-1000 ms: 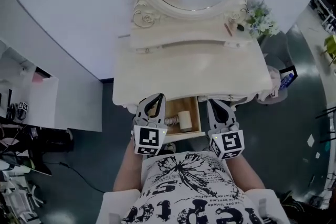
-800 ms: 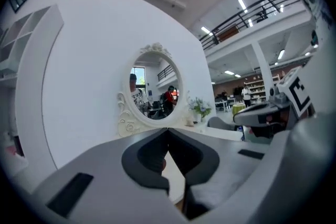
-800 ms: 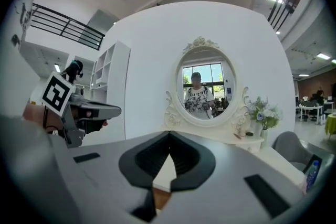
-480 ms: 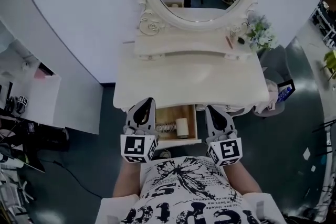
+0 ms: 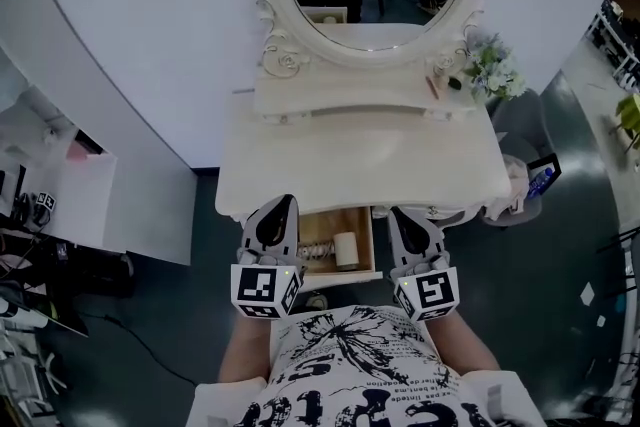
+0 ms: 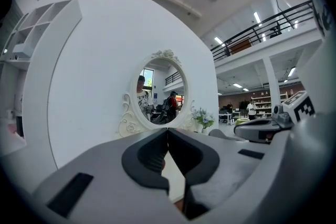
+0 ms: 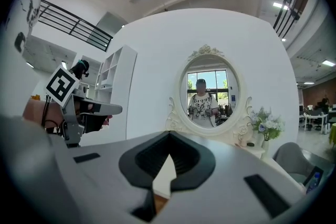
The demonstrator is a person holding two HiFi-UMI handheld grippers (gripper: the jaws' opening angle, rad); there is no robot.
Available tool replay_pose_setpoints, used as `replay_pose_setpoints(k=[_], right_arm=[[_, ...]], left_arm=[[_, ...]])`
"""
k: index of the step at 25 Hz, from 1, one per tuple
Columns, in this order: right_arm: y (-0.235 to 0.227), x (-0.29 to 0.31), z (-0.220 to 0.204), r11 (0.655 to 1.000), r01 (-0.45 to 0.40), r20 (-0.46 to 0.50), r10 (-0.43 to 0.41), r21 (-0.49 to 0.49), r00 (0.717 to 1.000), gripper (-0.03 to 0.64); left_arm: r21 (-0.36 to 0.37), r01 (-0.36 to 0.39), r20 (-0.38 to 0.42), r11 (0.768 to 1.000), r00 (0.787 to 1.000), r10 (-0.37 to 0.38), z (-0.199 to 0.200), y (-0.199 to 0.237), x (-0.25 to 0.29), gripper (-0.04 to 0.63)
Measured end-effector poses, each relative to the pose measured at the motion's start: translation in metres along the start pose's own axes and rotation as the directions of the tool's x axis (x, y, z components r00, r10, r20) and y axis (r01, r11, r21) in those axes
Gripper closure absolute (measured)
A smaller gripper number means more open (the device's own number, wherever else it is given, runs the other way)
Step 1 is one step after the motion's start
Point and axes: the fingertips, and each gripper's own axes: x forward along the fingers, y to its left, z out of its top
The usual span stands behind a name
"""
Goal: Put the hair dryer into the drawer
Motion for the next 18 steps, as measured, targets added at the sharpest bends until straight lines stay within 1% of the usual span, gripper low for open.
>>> replay_pose_setpoints(k=[2, 8, 13, 18], right_arm=[[0.000, 0.000, 0.000, 1.000, -0.004, -0.001, 0.004, 0.000, 1.000, 0.601], [-0.001, -0.003, 0.004, 1.000, -0.006, 0.023, 0.006, -0.004, 1.000, 0.601], [0.000, -0.002, 0.004, 1.000, -0.020, 0.016, 0.020, -0.022, 1.000, 0.600], [-0.009, -0.002, 0.003, 1.000, 0.004, 0.022, -0.004, -0.015, 1.000, 0.600]], left_arm=[[0.008, -0.005, -0.008, 1.000, 1.000, 0.005, -0.001, 0.000, 0.000, 0.575], [-0.007, -0.007, -0.024, 1.000, 1.000, 0.007, -0.005, 0.000, -0.002, 0.574], [-0.005, -0.003, -0.035, 1.000, 0.999, 0.003, -0.010, -0.003, 0.000, 0.575], [0.012, 0.022, -0.035, 1.000, 0.999, -0.021, -0.010, -0.011, 0.006, 0.574]])
